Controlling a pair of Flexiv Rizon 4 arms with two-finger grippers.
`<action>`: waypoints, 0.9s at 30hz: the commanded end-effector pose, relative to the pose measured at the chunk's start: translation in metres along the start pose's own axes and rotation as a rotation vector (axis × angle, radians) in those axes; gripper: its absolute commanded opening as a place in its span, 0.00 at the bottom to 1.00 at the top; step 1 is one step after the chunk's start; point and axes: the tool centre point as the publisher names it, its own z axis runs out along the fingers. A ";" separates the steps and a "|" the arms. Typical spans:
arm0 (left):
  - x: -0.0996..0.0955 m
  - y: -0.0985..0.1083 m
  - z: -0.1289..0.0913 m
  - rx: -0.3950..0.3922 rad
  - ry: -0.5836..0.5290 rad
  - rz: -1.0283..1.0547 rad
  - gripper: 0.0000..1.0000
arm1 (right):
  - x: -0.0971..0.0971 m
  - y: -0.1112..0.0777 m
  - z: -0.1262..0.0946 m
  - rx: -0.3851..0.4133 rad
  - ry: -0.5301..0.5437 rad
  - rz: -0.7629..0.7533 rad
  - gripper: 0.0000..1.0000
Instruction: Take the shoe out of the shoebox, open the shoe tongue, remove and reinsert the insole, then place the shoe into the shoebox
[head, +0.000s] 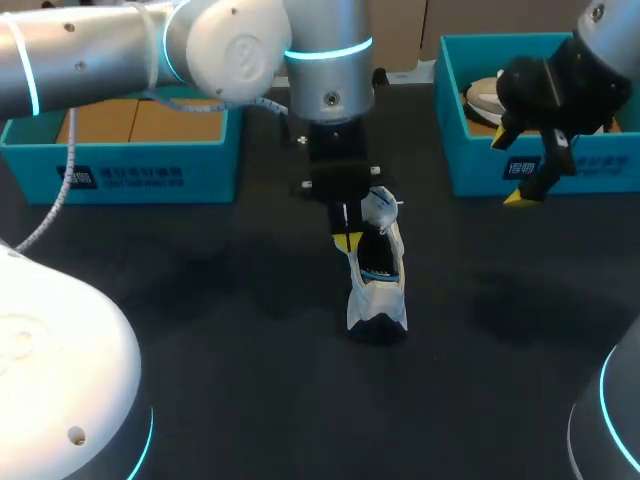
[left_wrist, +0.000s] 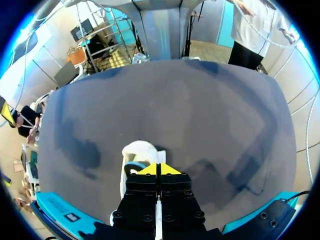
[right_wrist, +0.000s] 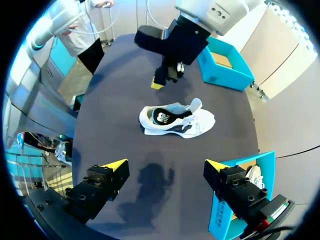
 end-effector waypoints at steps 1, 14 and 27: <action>0.003 0.004 0.009 -0.039 -0.038 -0.014 0.00 | -0.001 0.001 0.001 0.004 0.002 0.000 1.00; -0.020 0.036 0.026 -0.263 -0.067 -0.027 0.00 | -0.001 0.001 0.001 0.004 0.002 0.000 1.00; -0.027 0.062 0.053 -0.427 -0.044 -0.045 0.00 | -0.001 0.001 0.001 0.004 0.002 0.000 1.00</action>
